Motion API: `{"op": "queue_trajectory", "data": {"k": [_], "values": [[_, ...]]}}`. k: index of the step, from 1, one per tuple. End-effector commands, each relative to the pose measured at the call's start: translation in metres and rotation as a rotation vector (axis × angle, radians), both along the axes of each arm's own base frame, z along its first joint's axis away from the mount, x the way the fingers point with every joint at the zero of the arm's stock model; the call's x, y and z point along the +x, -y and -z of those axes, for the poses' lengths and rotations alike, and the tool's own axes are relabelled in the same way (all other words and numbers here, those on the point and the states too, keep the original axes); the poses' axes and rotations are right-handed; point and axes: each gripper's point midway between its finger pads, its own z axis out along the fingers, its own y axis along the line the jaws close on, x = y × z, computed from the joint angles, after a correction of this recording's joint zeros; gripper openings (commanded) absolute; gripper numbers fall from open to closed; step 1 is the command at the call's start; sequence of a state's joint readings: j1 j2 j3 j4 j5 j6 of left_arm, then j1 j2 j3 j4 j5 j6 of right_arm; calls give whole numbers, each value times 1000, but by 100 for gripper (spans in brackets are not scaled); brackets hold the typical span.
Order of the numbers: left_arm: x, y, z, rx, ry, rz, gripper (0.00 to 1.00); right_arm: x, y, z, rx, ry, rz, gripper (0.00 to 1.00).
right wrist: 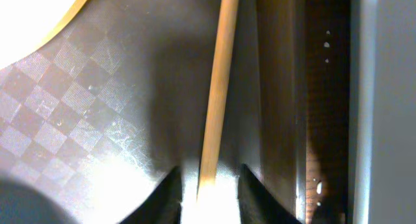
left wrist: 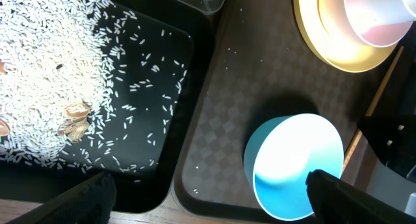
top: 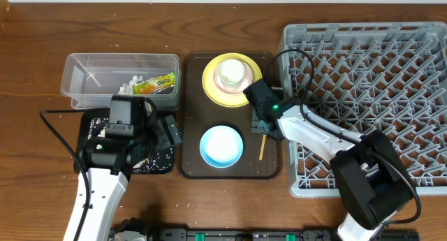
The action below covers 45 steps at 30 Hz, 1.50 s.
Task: Sort waste into correct bins and load items into the dishwasher rack
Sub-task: 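Lower the right gripper and pinch the second chopstick on the tray, then carry the second chopstick right into the dish rack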
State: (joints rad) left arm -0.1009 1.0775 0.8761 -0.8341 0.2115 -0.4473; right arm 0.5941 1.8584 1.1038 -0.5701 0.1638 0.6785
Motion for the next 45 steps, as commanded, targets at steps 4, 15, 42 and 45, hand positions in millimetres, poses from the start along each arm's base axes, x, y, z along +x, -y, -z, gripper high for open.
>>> {"op": "queue_trajectory", "data": {"k": [4,15,42,45], "values": [[3,1,-6,-7,13,5,96,-3,5,12,-22,-22,28,20],[3,1,-6,-7,14,5,96,-5,2,13,-5,-36,22,8],[3,1,-6,-7,13,5,96,27,-14,-127,81,310,-231,1],[3,1,-6,-7,14,5,96,26,-4,-148,79,351,-244,1]]}}
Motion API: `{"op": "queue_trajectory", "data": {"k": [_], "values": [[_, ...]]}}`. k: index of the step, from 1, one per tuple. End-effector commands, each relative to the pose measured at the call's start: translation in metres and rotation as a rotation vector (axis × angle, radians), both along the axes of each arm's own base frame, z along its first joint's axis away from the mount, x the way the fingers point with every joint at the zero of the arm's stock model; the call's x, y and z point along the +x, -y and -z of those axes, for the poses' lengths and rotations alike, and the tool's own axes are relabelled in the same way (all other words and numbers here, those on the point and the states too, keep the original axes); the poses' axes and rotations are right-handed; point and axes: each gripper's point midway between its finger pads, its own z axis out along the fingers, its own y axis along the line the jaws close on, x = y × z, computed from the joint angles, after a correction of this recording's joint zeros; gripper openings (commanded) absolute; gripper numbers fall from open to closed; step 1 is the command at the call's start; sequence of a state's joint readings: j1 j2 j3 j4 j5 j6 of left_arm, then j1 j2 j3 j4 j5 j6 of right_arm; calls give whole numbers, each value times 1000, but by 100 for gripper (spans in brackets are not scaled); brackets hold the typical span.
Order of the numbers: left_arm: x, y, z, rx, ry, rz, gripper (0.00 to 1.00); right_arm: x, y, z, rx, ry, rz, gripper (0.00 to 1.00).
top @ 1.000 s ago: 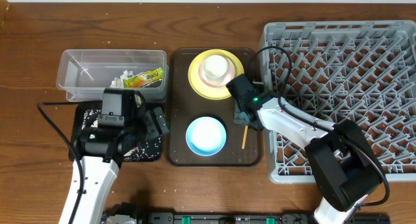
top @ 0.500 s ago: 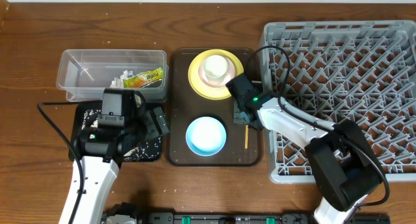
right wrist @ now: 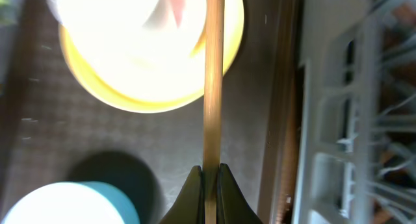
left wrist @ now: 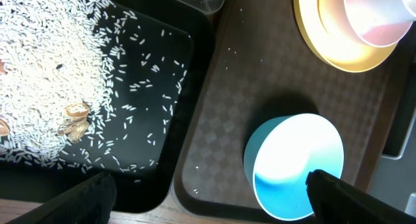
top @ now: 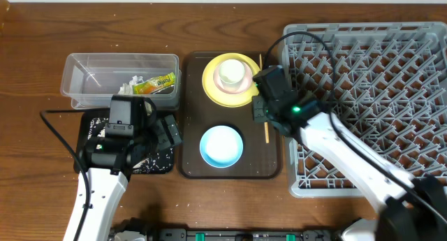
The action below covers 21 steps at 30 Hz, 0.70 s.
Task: Sort waste into correct bins and load items into the dishwasher rack
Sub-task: 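Carry the second chopstick right into the dish rack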
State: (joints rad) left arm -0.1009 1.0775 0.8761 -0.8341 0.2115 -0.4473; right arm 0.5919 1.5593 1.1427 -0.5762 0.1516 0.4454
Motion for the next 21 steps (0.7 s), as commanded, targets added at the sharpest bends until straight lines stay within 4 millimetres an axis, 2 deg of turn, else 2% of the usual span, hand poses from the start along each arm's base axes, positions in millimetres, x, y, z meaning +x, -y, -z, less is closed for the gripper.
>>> {"op": "queue_trajectory", "data": {"k": [1,5,13,17,21], "values": [[3,1,-6,-7,13,4,96,6,17,-31,-20,76,-12,1],[3,1,-6,-7,13,4,96,6,47,-41,-66,89,49,1],[3,1,-6,-7,14,5,96,3,96,-28,-153,6,106,1],[3,1,-6,-7,13,5,96,1,112,-22,-185,-25,113,1],[3,1,-6,-7,14,5,96,-1,119,-13,-200,-56,121,1]]}}
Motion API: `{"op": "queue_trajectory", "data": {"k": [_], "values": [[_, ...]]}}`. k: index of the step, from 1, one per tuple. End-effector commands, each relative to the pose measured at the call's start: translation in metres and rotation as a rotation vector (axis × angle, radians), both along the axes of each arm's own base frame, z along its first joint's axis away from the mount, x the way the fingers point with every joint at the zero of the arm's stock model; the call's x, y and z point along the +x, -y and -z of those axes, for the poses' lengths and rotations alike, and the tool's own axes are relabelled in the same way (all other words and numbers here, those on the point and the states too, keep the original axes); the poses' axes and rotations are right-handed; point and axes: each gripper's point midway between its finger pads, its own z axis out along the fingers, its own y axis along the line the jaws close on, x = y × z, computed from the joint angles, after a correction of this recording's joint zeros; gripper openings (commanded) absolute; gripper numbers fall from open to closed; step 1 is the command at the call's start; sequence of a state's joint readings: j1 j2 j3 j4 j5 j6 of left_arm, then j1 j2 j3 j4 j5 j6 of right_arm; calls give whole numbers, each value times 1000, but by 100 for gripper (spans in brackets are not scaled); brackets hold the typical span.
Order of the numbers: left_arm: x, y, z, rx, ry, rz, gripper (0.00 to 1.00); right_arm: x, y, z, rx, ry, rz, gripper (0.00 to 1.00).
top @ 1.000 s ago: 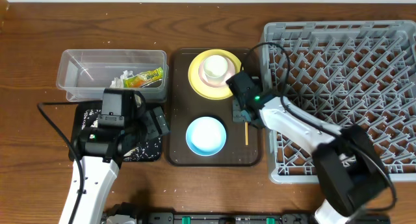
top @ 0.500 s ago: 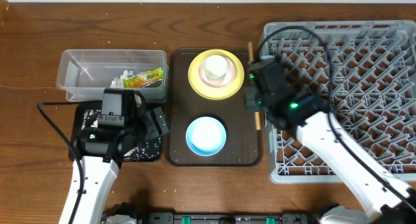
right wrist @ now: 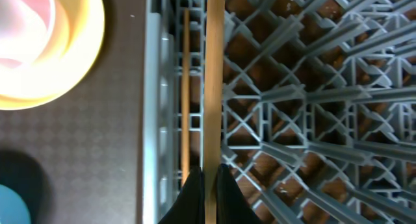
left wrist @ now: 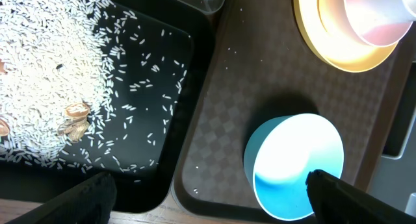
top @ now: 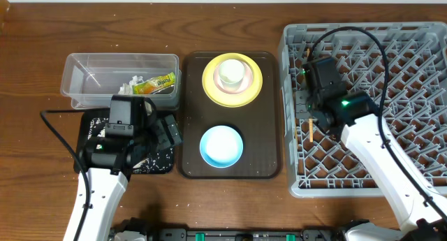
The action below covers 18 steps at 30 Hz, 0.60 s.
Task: Sort waste into correct bins and load items into the dishwasher rack
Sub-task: 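Carry the second chopstick right into the dish rack, then insert the chopstick into the rack slot and open the right gripper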
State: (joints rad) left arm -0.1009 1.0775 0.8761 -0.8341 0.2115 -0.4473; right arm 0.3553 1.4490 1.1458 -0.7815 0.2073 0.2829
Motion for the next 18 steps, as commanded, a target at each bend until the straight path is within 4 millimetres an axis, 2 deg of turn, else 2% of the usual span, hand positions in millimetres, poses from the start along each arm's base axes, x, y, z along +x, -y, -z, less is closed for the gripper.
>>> {"op": "queue_trajectory", "data": {"k": [1,14,18], "values": [[3,1,-6,-7,13,4,96,1,8,6,-33,-16,-5,1],[3,1,-6,-7,14,5,96,5,7,50,-65,-108,-5,2],[3,1,-6,-7,14,5,96,7,6,58,-71,-124,-4,14]]}}
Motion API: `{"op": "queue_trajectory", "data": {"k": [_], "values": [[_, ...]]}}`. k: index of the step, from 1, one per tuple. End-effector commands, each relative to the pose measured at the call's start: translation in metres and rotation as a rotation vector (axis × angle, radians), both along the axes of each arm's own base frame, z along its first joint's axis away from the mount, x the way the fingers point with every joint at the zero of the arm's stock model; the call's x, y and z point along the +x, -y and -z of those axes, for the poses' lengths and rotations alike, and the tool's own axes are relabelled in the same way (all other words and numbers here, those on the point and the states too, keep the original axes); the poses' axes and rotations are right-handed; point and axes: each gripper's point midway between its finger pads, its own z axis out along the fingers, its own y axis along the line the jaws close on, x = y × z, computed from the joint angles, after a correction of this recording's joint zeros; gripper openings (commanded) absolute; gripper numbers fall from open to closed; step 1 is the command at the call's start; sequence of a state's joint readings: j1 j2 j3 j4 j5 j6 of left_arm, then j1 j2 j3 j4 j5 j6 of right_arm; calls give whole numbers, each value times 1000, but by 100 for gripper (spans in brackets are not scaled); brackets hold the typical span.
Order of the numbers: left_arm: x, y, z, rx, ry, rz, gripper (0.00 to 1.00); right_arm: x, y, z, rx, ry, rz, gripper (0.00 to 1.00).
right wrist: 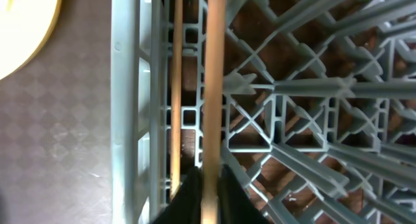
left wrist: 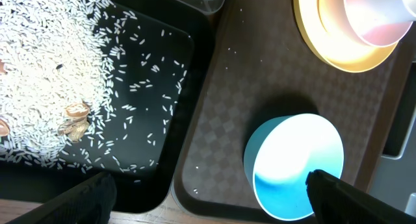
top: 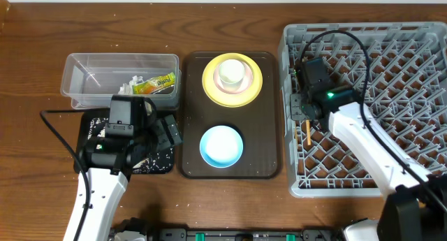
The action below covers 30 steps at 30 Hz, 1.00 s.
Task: Sort waste into correct bins and load items into the dishwasher rack
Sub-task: 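Insert the chopstick into the rack slot and open the right gripper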
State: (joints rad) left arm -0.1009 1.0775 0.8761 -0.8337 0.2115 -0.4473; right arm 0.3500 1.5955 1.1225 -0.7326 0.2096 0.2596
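Note:
My right gripper (top: 306, 110) (right wrist: 209, 193) is shut on a wooden chopstick (right wrist: 212, 81) (top: 307, 133), held low along the left edge column of the grey dishwasher rack (top: 391, 122). A second chopstick (right wrist: 175, 87) lies in the rack just to its left. On the brown tray (top: 267, 150) stand a blue bowl (top: 221, 144) (left wrist: 296, 164) and a yellow plate (top: 251, 84) carrying a pink cup (top: 232, 72). My left gripper (top: 166, 131) (left wrist: 208, 198) hangs open between the black tray and the blue bowl, holding nothing.
A black tray (left wrist: 162, 62) strewn with rice and scraps sits at the left (top: 89, 126). Behind it is a clear bin (top: 84, 77) with a yellow wrapper (top: 156, 83) and crumpled paper. The rack's upright tines (right wrist: 312, 87) crowd the area right of the held chopstick.
My right gripper has dropped closer to the rack's left edge, so the held chopstick now sits low beside the one lying there. The left arm has not moved.
My right gripper was first down on the brown tray's right side, around a chopstick lying there. It then held the chopstick raised over the tray near the yellow plate, then over the rack's left edge, and now low in it. The left gripper stayed open throughout.

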Motion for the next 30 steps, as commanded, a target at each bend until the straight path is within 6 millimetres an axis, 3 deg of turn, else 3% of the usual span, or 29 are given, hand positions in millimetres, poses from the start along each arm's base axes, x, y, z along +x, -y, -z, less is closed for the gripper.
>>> {"op": "queue_trajectory", "data": {"k": [1,8,14,22,30], "values": [[3,1,-6,-7,13,4,96,1,6,6,-17,-11,9,17],[3,1,-6,-7,13,5,96,4,5,4,-11,1,9,31],[2,1,-6,-7,13,4,96,6,-13,-14,82,16,-26,35],[2,1,-6,-7,13,5,96,-1,-36,-51,229,70,-90,35],[2,1,-6,-7,13,5,96,-26,-47,-45,296,-33,-67,35]]}}
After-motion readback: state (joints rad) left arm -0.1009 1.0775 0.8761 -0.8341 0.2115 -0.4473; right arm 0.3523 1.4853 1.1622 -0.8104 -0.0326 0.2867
